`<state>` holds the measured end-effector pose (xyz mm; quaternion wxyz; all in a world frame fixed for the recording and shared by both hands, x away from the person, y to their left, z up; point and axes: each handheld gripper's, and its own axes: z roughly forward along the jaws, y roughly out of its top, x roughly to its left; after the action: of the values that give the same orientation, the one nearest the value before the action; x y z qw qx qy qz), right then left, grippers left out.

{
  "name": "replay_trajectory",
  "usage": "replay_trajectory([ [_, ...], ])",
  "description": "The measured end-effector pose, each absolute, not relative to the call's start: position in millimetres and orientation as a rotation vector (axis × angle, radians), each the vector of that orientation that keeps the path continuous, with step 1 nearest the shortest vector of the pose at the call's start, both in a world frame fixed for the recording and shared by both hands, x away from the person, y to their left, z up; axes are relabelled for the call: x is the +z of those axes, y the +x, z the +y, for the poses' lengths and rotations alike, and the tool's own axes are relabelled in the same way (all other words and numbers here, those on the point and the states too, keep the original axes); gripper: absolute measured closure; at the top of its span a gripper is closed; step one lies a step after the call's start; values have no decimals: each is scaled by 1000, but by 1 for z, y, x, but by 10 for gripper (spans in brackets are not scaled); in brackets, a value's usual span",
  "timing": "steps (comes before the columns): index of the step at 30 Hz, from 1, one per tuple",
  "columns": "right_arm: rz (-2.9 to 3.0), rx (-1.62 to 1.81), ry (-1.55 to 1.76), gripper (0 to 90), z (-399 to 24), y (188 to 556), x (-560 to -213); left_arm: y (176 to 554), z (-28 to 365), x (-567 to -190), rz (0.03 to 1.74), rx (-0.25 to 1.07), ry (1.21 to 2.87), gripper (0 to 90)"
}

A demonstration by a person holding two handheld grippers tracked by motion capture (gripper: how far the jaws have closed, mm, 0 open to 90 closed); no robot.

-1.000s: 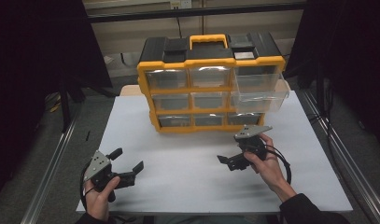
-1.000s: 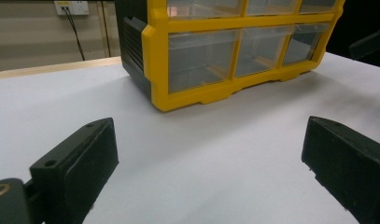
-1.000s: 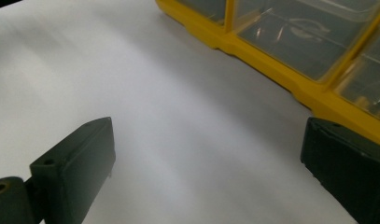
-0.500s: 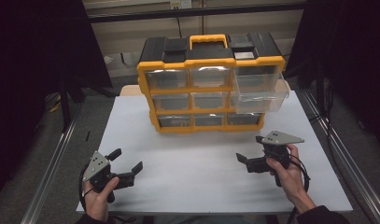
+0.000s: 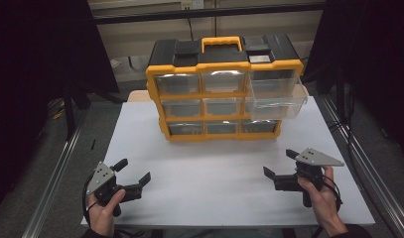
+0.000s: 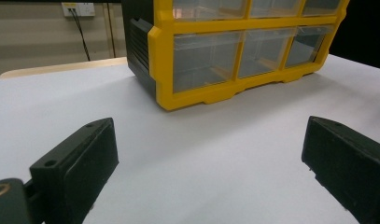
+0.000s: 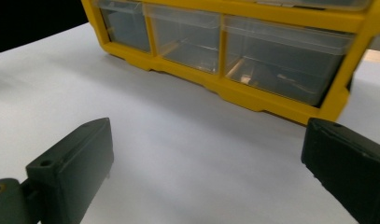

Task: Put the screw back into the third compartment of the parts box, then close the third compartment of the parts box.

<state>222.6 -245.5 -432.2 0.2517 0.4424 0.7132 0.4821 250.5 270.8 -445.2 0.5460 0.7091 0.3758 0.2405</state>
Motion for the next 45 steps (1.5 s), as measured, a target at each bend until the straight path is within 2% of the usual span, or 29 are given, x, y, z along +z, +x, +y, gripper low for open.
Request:
replay_trajectory([
  [14, 1890, 1318, 1228, 18, -250, 215, -432, 252, 270, -446, 887, 567, 1692, 35],
  [26, 1850, 1402, 1139, 19, -238, 215, -408, 252, 272, -446, 892, 566, 1688, 35],
  [32, 1837, 1402, 1121, 59, -234, 215, -395, 252, 270, -446, 886, 567, 1695, 35],
  [36, 1797, 1418, 1113, 117, -235, 216, -386, 253, 270, -447, 887, 556, 1692, 35],
  [39, 1748, 1413, 1096, 216, -236, 215, -381, 253, 270, -447, 894, 559, 1690, 35],
  [41, 1722, 1420, 1086, 244, -237, 214, -376, 252, 269, -446, 896, 561, 1688, 35],
  [45, 1686, 1433, 1081, 385, -238, 212, -366, 252, 269, -446, 890, 563, 1692, 35],
])
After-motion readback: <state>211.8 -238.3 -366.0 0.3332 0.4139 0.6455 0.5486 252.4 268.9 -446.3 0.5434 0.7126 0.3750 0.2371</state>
